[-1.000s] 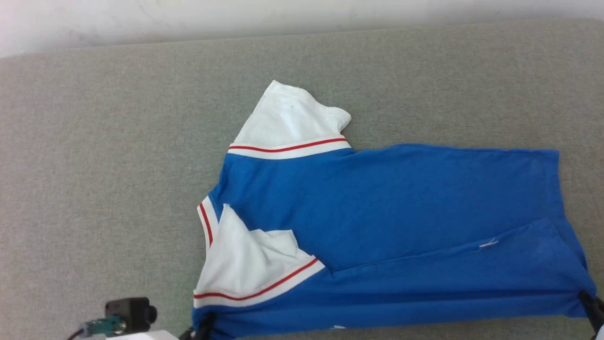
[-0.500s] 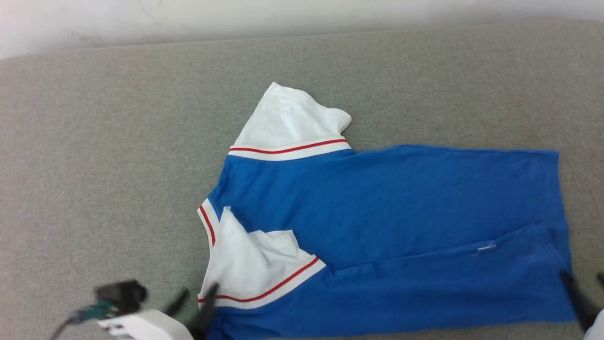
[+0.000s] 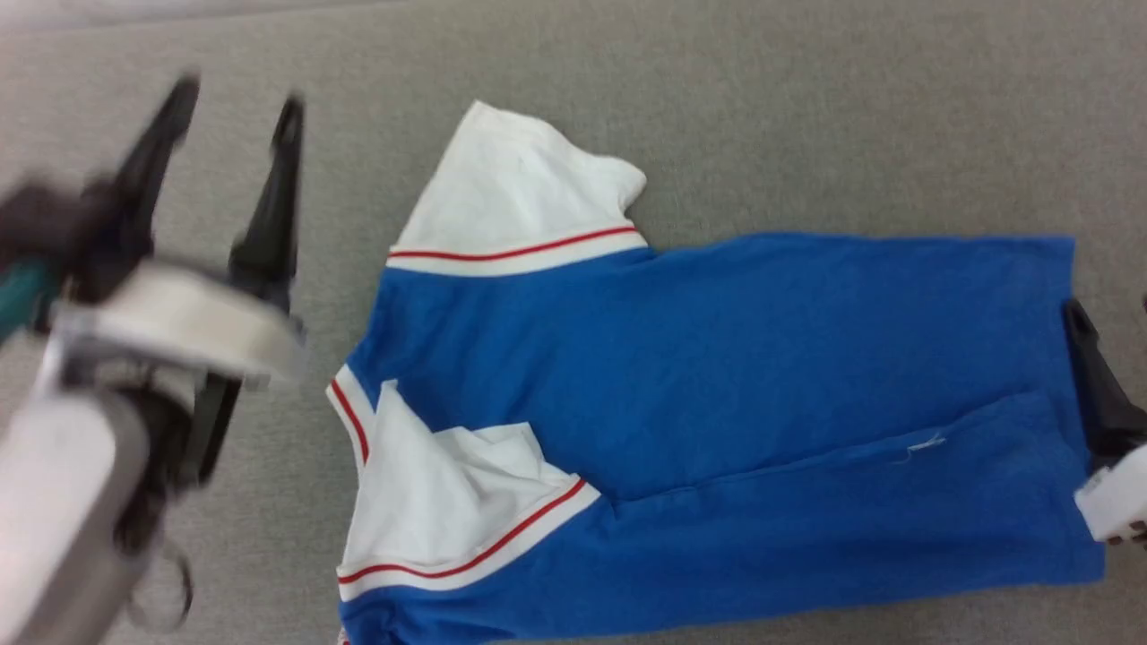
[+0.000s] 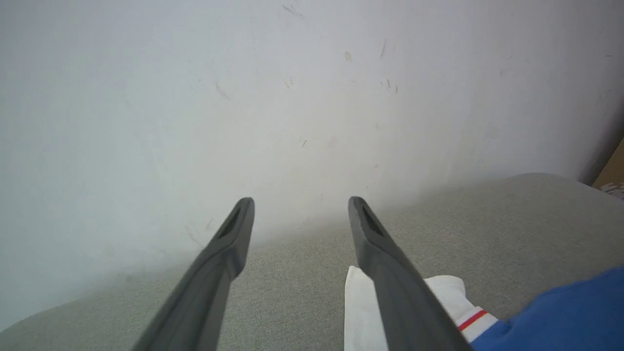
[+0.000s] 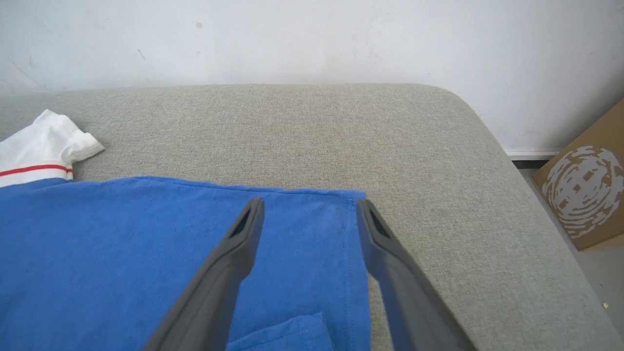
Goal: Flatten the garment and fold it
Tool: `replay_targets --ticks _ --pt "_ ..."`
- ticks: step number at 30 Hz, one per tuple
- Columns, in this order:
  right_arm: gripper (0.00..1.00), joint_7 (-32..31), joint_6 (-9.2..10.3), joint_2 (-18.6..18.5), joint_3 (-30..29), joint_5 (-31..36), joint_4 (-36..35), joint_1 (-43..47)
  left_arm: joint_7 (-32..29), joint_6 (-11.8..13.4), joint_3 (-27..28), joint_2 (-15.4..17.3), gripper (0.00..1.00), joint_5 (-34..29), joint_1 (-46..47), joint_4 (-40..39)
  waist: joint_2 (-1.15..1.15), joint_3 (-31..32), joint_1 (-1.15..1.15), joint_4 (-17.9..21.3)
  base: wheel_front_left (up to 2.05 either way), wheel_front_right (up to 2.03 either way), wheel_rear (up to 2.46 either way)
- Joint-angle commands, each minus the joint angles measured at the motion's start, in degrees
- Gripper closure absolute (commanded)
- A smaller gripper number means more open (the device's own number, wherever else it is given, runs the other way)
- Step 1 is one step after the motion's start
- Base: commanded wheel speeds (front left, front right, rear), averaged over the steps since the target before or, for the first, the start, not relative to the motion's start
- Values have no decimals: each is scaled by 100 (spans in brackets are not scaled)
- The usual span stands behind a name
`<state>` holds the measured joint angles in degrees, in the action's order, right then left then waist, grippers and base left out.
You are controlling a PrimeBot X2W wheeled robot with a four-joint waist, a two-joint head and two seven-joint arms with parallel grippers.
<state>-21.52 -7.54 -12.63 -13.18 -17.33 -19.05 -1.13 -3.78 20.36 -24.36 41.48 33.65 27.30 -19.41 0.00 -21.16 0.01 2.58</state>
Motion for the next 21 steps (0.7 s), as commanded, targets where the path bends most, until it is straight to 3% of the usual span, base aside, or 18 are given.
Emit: replay_targets --ticks 1,6,10,15,21 --pt "0 46 5 14 44 36 12 -111 -118 -103 -88 -13 0 -75 263 102 0 -398 -1 188 0 0 0" --pt "0 230 5 -32 287 37 123 -418 -1231 -866 -673 -283 0 -94 1918 988 0 -882 -1 379 0 0 0" --pt "0 326 5 -29 481 34 249 -640 -1933 -1324 -980 -468 0 -23 2765 1666 0 -1191 -1 563 0 0 0" --pt "0 443 5 -41 651 3 484 -794 -2706 -1635 -1218 -500 0 142 3204 2309 0 -1395 -1 768 0 0 0" --pt "0 550 5 -94 730 -50 684 -864 -3410 -1754 -1358 -393 0 345 3300 2657 0 -1499 -1 931 0 0 0"
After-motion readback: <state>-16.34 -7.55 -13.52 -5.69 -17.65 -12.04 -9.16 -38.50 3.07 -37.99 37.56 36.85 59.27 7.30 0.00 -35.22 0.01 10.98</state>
